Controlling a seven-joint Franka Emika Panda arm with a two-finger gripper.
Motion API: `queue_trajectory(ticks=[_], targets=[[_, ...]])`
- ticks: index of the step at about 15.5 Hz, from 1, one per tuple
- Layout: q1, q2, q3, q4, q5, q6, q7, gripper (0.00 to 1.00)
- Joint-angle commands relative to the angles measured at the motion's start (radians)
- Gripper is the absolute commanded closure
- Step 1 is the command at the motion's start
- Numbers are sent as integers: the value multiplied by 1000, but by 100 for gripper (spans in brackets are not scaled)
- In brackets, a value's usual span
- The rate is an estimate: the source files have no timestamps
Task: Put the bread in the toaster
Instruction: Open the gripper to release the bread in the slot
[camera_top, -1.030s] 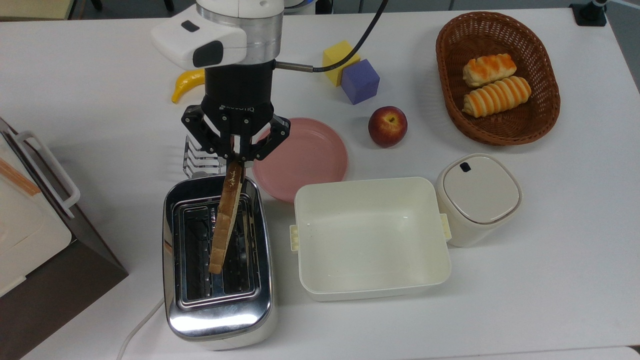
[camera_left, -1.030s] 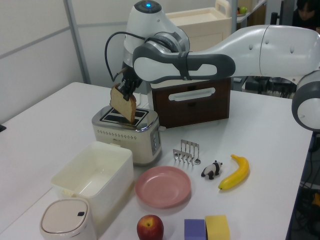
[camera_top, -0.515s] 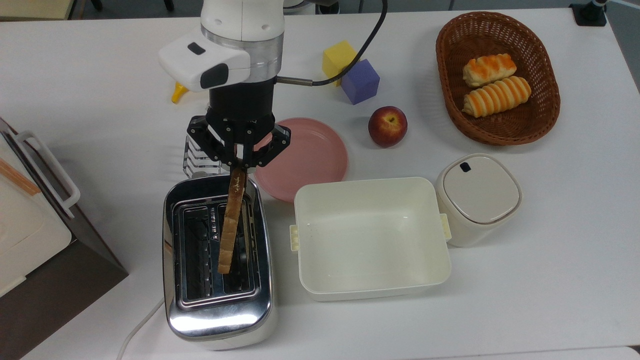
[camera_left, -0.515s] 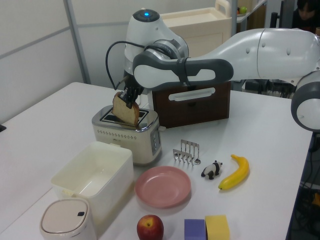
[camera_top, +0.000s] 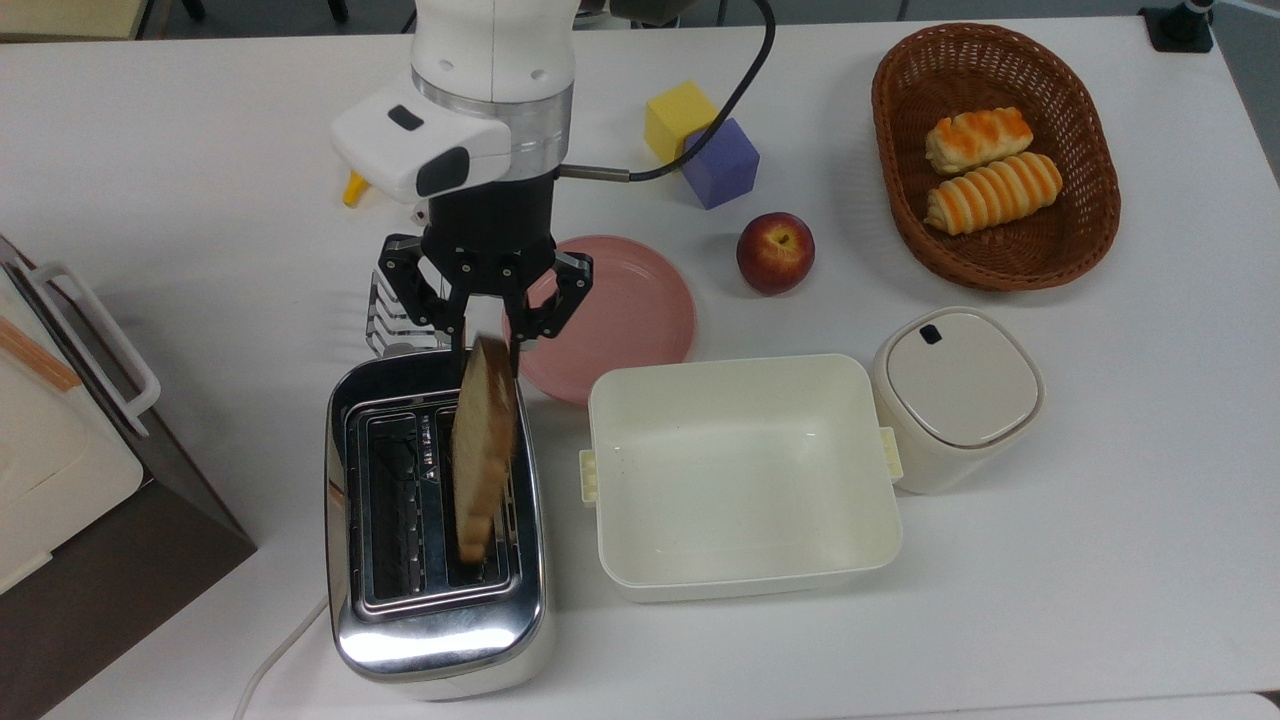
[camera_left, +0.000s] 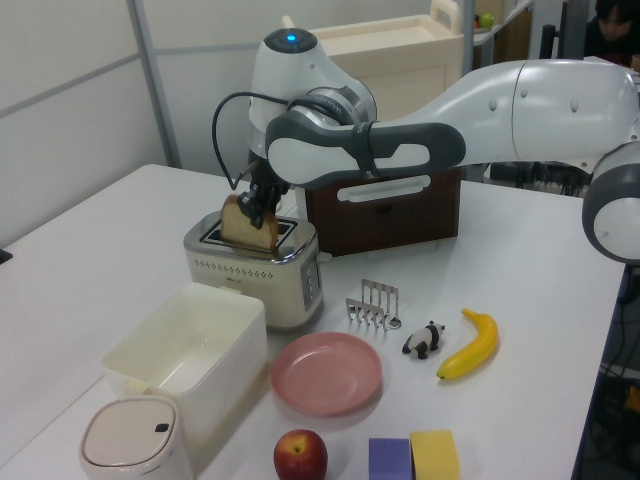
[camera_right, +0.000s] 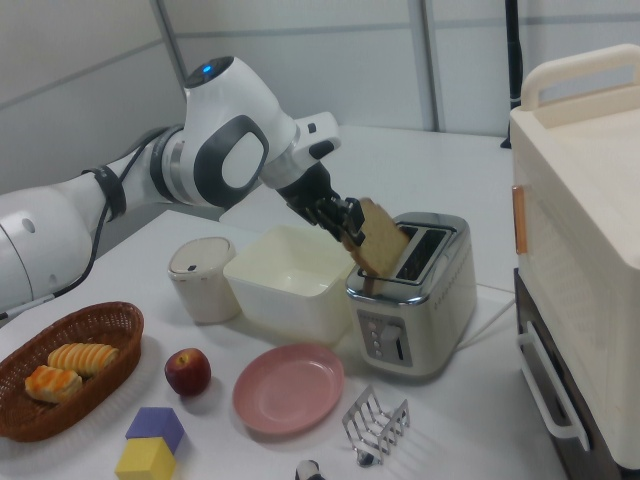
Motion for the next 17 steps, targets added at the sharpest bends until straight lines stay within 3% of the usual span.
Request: queue_trajectory(ticks=[1,3,8,17], targets=[[14,-24,-10,-47,23,17,-14,38],[14,-28,-8,-45,24,15,-11,10],[13,-65,-10,-35,35,-26,-19,2],[6,-276,-19,-11,78,-454,-54,0]])
